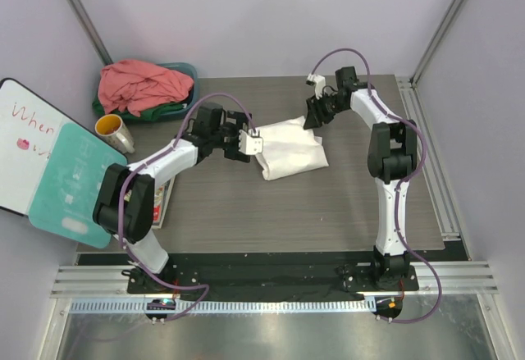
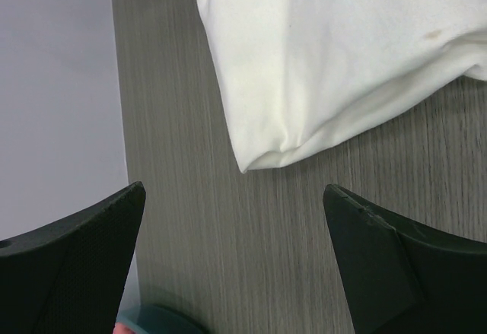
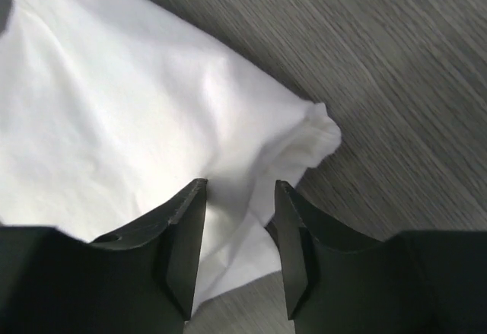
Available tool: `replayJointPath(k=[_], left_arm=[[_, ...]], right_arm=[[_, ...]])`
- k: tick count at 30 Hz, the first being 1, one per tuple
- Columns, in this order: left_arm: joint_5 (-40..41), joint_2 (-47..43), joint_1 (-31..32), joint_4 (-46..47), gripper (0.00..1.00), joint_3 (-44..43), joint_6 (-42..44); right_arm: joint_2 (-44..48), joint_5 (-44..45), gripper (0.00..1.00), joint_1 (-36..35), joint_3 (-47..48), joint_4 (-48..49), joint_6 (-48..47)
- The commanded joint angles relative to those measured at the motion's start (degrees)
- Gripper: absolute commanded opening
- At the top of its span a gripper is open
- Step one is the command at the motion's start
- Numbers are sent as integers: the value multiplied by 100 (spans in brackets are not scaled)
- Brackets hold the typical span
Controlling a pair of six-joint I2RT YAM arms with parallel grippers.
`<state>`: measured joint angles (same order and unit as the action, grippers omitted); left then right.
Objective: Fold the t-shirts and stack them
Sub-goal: Fold the tshirt
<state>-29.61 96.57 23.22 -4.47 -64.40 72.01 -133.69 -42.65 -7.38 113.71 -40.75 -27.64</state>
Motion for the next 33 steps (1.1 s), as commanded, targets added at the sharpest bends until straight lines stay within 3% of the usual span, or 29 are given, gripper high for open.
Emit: replayJointPath(k=[1,4,7,14,17,20,21,23,25,26,27,28,29,33], left_arm=[[-151,-254,7,341,100,7,-343],[-238,-139,16,412,100,-230,-643],[-326,28,77,614,100,-468,-802],[-739,300,472,772,100,-863,-1180],[-994,537,657,807,100,-1038,-1276],[-1091,888,789,1070,100,-1345,-1890],[-1048,1002,841,1097,100,-1443,-2214],[-881,1249,868,1115,100,-1741,-2576],[-915,1329,868,1089,80,-1900,-2990],[-976,1329,868,941,60,-1935,-3034],[-1047,1311,868,878,20,-1945,-3078],[-1152,1250,868,852,6,-1901,-3131],[-1205,1215,877,756,0,-1875,-3131],[-1512,1013,825,-43,0,-1944,-2956]], right_arm=[[298,644,57,17,-200,172,-453],[544,837,65,-9,-341,471,-479],[712,1415,65,-53,-542,1041,-304],[1284,1707,57,-88,-1140,2413,-66],[1301,1542,48,-106,-1106,2493,65],[1231,894,21,-115,-1018,2415,250],[1214,655,6,-115,-991,2397,328],[1073,320,1,-141,-913,2257,443],[898,48,1,-159,-833,2230,540],[854,-40,1,-176,-789,2186,592],[801,-85,1,-194,-789,2168,602],[748,-181,1,-203,-798,2159,584],[722,-243,1,-203,-807,2159,584],[607,-498,1,-229,-772,2142,584]])
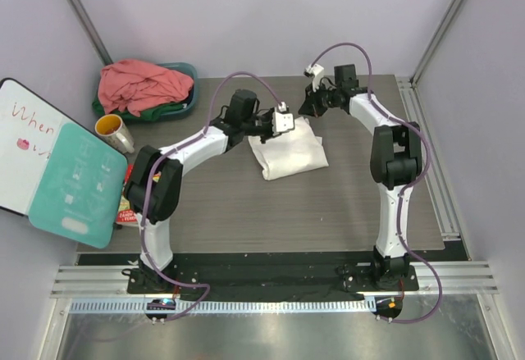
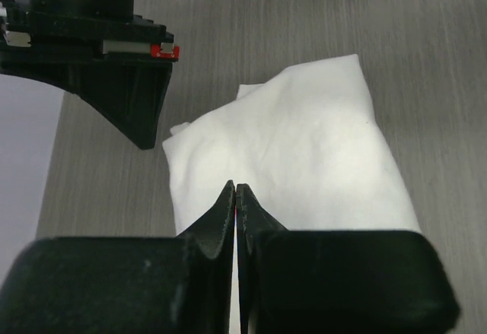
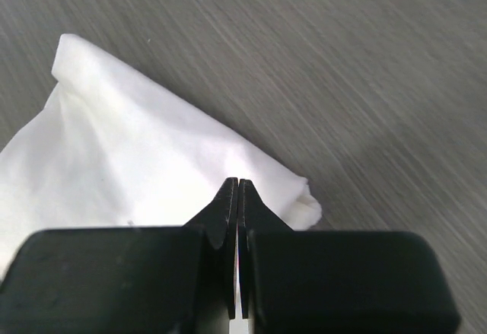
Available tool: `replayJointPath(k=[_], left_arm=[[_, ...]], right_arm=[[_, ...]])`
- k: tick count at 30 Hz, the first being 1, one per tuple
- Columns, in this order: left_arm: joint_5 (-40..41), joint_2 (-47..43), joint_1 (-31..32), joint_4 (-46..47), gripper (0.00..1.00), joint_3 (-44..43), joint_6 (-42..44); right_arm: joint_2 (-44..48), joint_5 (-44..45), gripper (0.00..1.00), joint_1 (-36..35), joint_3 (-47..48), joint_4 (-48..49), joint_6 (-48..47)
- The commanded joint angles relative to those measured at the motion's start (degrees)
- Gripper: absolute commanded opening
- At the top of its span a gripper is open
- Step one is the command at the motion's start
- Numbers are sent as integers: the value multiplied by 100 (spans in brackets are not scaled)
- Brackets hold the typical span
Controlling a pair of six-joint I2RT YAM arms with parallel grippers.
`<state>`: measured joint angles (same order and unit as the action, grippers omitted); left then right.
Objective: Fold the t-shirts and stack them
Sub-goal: Fold the tshirt
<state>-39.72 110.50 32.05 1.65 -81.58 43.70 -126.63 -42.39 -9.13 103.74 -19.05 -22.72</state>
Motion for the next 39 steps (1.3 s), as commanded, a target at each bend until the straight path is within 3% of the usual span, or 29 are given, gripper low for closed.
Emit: replayJointPath(k=[1,6,13,15,21,23,27,32,35,39], left_arm=[[-597,-415,-76,-1127,0,-296,14],[-1081,-205,-182,-2983,0,-692,1016],[-1310,1086,-270,-6137,0,-2387,2537],[-1188,1324,-243,-6387,0,-2564,2730],[-836,1317,-156,-6397,0,-2293,3047],[-371,1211,-86,-6178,0,-2074,3109],[324,921,29,-4889,0,-1065,2856],[1106,1035,205,-4384,0,-895,2495],[1090,939,187,-4454,0,-912,2520],[493,482,-32,-4902,0,-851,2819]], right_arm=[[-134,-559,1,-63,225,-46,84],[-406,-516,1,-89,287,-90,84],[-749,-305,1,-160,471,-134,189],[-810,-138,1,-177,559,-134,242],[-881,46,1,-221,726,-345,242],[-872,47,1,-247,709,-354,216],[-899,126,1,-274,744,-363,215],[-881,170,1,-309,718,-363,242],[-837,187,1,-318,665,-363,233],[-785,258,1,-336,586,-380,154]])
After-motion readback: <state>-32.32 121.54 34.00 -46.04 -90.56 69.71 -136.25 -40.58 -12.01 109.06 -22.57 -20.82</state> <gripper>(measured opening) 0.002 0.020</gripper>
